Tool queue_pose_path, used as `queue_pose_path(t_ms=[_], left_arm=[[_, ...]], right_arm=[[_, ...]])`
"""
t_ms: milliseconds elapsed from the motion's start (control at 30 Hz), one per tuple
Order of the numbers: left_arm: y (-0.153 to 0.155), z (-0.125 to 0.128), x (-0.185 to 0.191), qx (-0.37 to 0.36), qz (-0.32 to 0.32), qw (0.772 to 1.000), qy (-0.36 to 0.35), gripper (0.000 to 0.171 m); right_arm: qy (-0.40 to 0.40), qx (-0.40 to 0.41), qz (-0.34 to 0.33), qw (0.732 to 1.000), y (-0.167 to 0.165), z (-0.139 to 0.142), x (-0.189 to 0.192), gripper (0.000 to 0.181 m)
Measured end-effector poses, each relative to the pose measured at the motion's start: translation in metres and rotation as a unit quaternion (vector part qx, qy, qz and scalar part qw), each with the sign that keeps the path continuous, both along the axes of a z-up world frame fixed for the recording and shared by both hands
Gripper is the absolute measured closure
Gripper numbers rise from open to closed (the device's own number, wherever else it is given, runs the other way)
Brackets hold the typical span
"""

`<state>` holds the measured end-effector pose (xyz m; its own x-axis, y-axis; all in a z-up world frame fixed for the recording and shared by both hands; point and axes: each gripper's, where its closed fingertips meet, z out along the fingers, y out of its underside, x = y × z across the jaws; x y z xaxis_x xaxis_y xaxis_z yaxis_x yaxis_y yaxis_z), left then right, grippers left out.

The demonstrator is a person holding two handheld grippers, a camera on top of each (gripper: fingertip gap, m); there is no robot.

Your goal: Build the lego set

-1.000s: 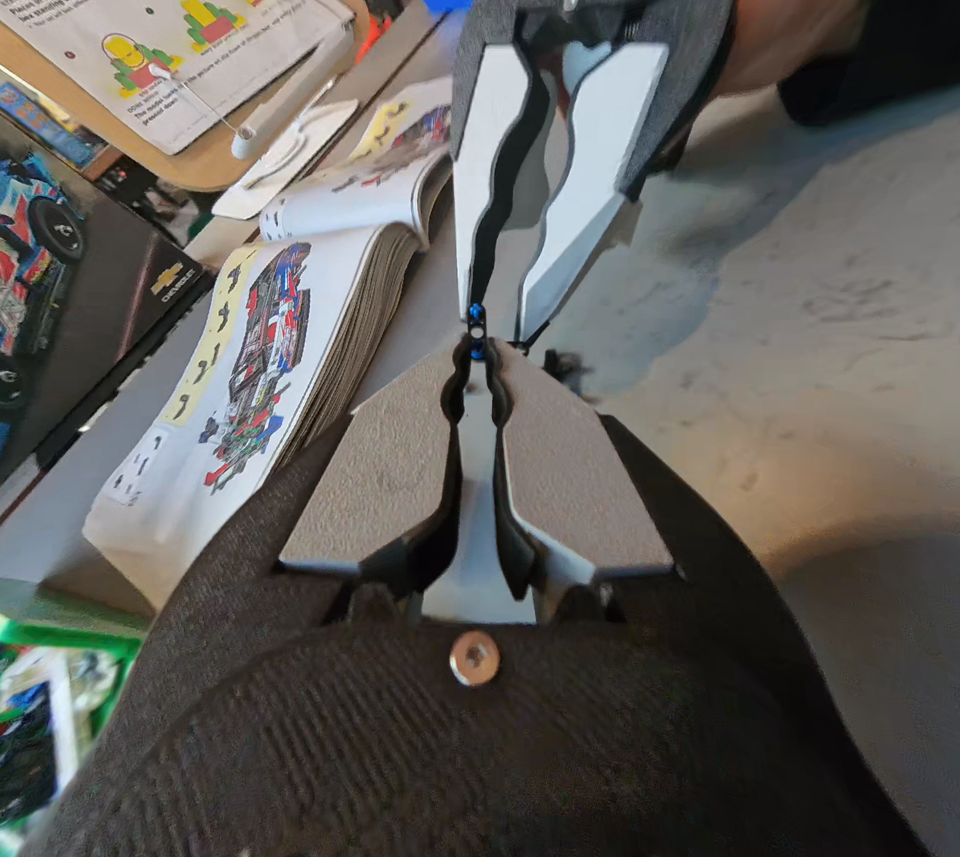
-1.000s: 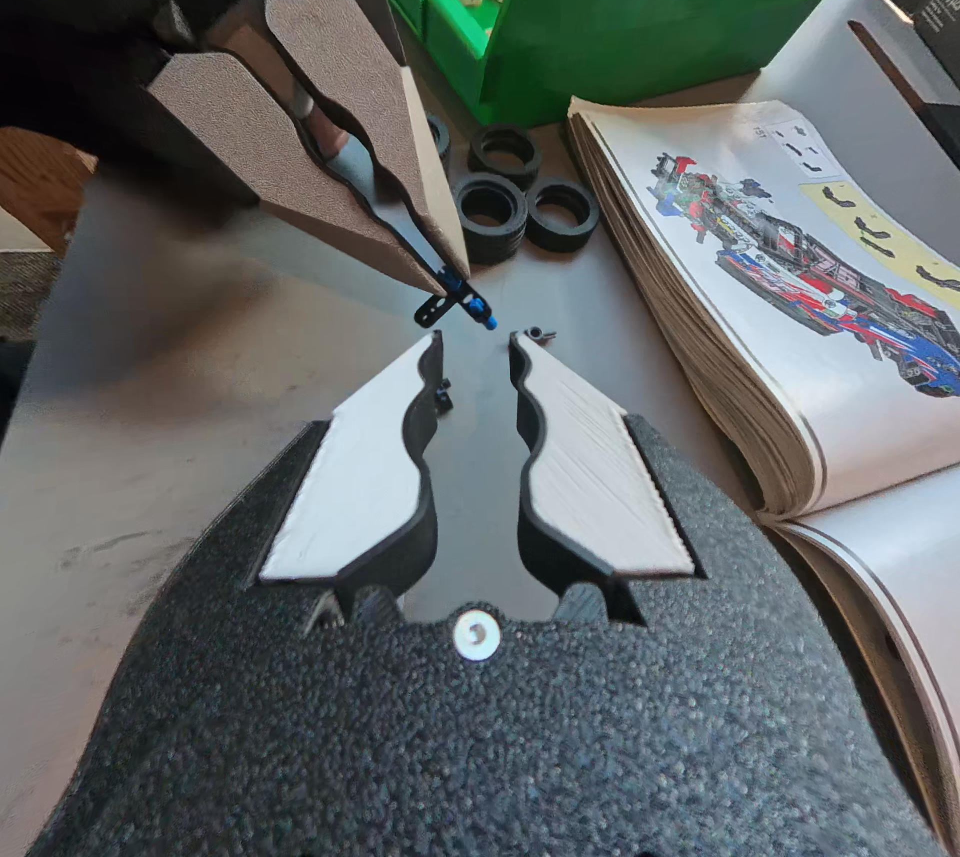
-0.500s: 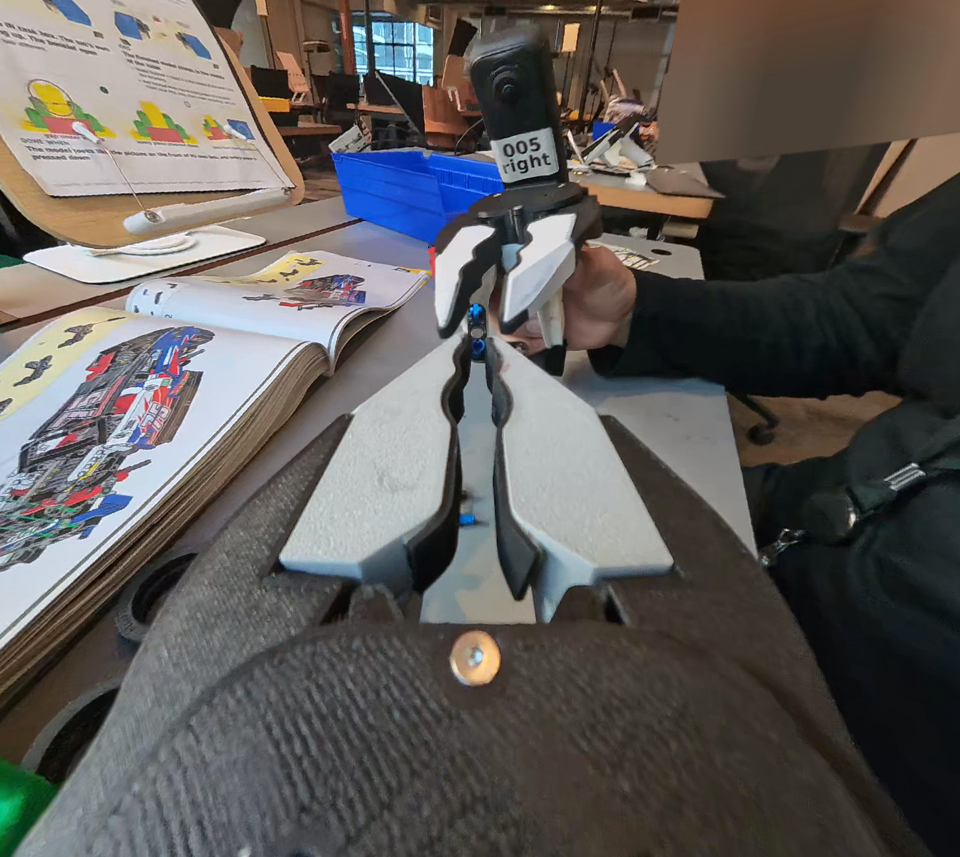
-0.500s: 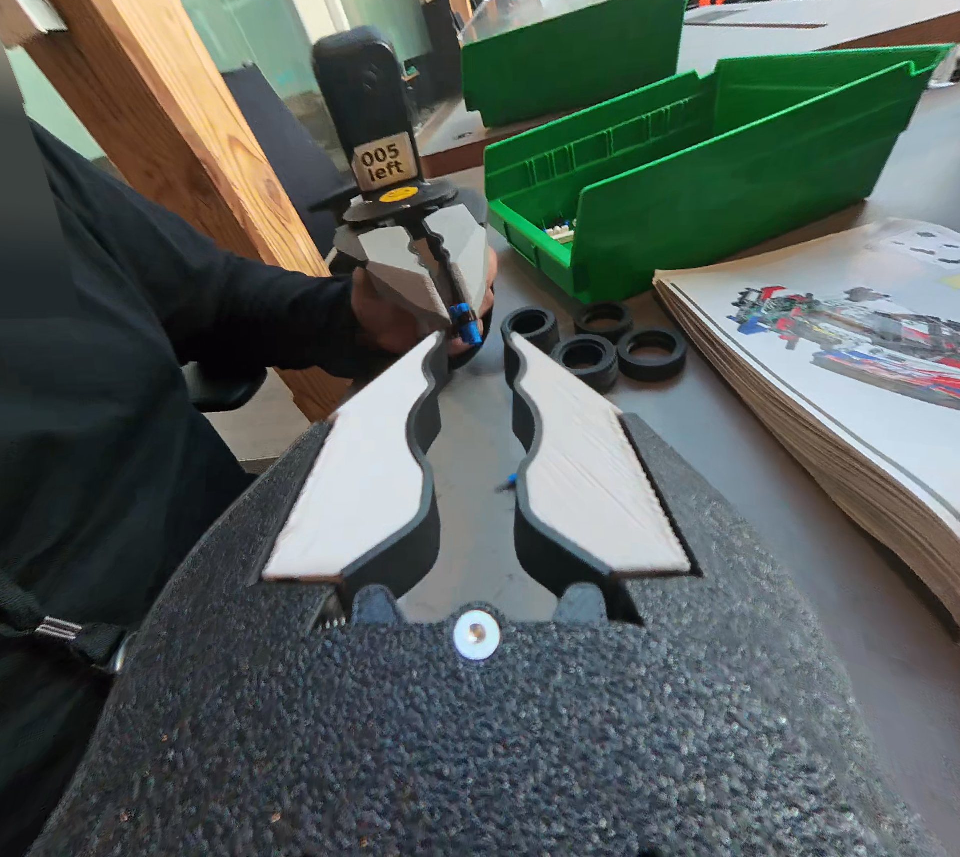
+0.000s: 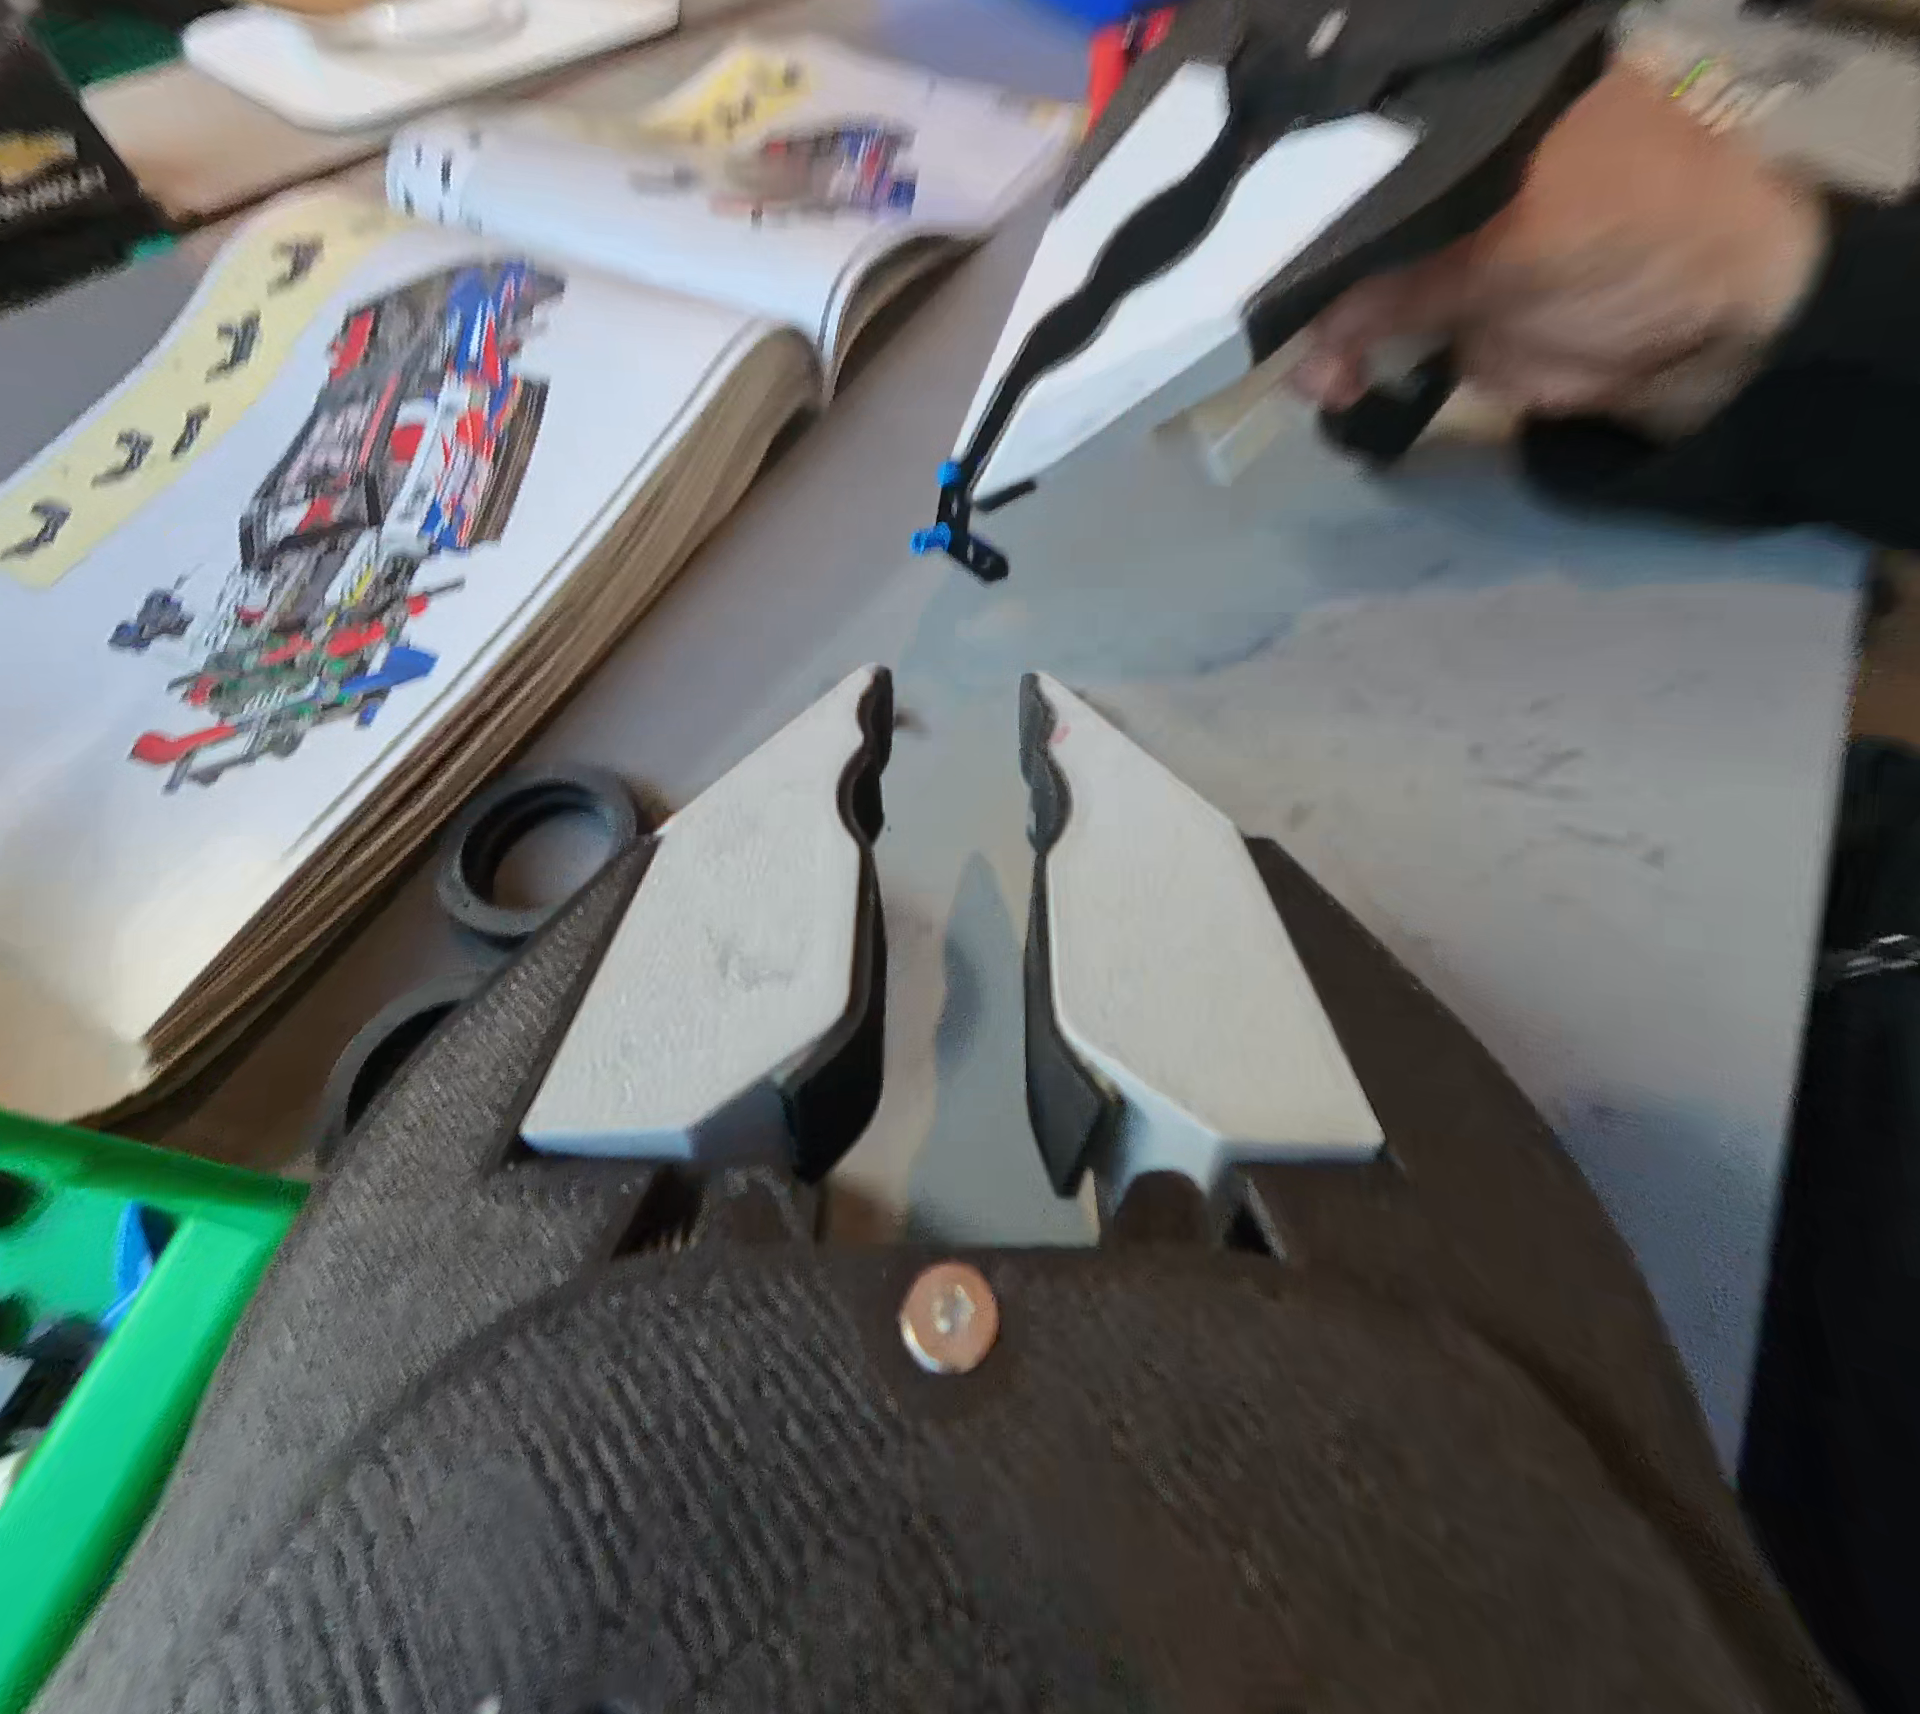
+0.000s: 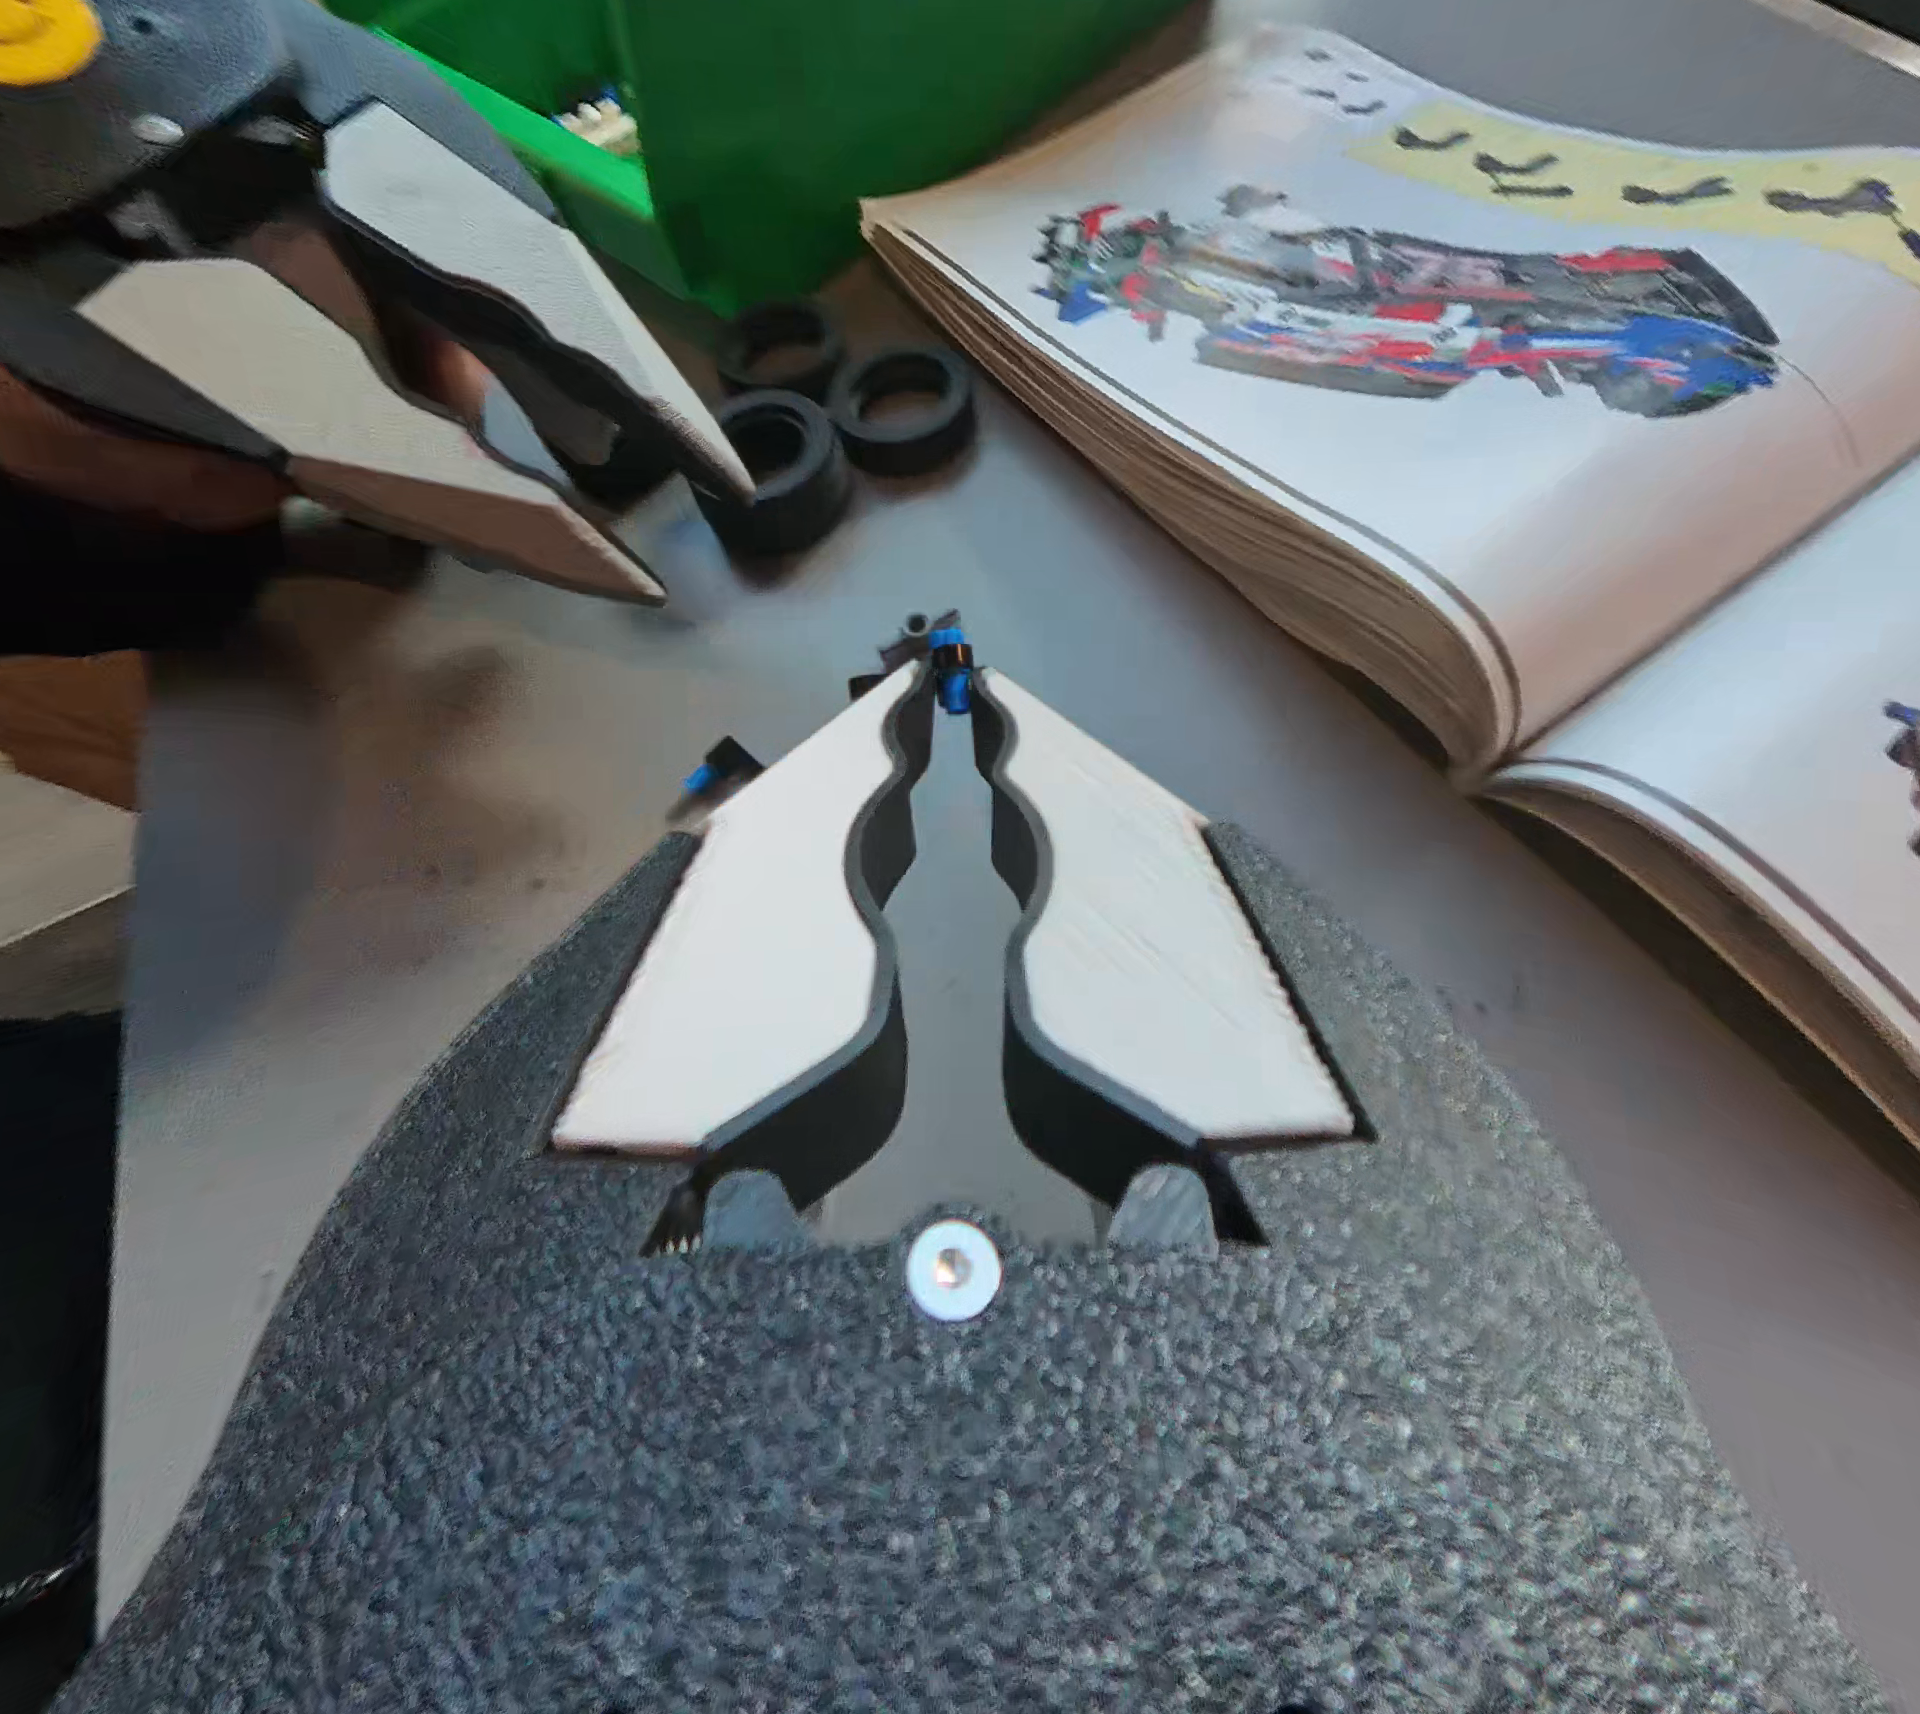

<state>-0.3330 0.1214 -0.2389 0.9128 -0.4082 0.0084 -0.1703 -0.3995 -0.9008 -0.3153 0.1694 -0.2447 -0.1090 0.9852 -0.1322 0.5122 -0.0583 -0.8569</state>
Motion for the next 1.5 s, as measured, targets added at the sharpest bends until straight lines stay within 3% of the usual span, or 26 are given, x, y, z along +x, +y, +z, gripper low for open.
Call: queue_pose_path(t_ms=[67, 233, 367, 433, 567, 667, 733, 1067, 1300, 1500], left_arm=[[0.001, -0.018, 0.001, -0.044, 0.010, 0.997, 0.056, 0.148], [0.016, -0.032, 0.016, -0.071, 0.022, 0.991, 0.112, 0.151], [0.022, -0.044, 0.018, -0.105, 0.031, 0.986, 0.123, 0.153], [0.023, -0.045, 0.016, -0.101, 0.035, 0.984, 0.141, 0.167], [0.021, -0.048, 0.013, -0.106, 0.028, 0.981, 0.159, 0.168], [0.016, -0.048, 0.011, -0.107, -0.002, 0.982, 0.156, 0.169], [0.013, -0.048, 0.010, -0.114, -0.026, 0.982, 0.147, 0.170], [0.006, -0.049, 0.006, -0.120, -0.053, 0.985, 0.116, 0.169], [0.002, -0.049, 0.011, -0.139, -0.063, 0.985, 0.085, 0.170], [-0.001, -0.049, 0.010, -0.130, -0.075, 0.984, 0.100, 0.170]], right_arm=[[-0.034, 0.037, -0.031, 0.998, 0.004, -0.010, 0.001, 0.175], [-0.079, 0.089, -0.052, 0.992, -0.009, -0.022, -0.003, 0.175], [-0.085, 0.097, -0.065, 0.990, -0.014, -0.025, -0.005, 0.175], [-0.084, 0.093, -0.068, 0.990, -0.016, -0.024, -0.006, 0.175], [-0.090, 0.099, -0.068, 0.989, -0.019, -0.026, -0.006, 0.175], [-0.086, 0.101, -0.050, 0.990, -0.022, -0.025, -0.004, 0.173], [-0.074, 0.089, -0.036, 0.993, -0.022, -0.021, -0.002, 0.161], [-0.057, -0.001, -0.028, 0.998, 0.001, -0.002, -0.006, 0.162], [-0.095, -0.049, 0.027, 0.994, -0.021, -0.015, -0.022, 0.162], [-0.093, -0.001, 0.057, 0.994, -0.029, -0.020, -0.002, 0.161]])
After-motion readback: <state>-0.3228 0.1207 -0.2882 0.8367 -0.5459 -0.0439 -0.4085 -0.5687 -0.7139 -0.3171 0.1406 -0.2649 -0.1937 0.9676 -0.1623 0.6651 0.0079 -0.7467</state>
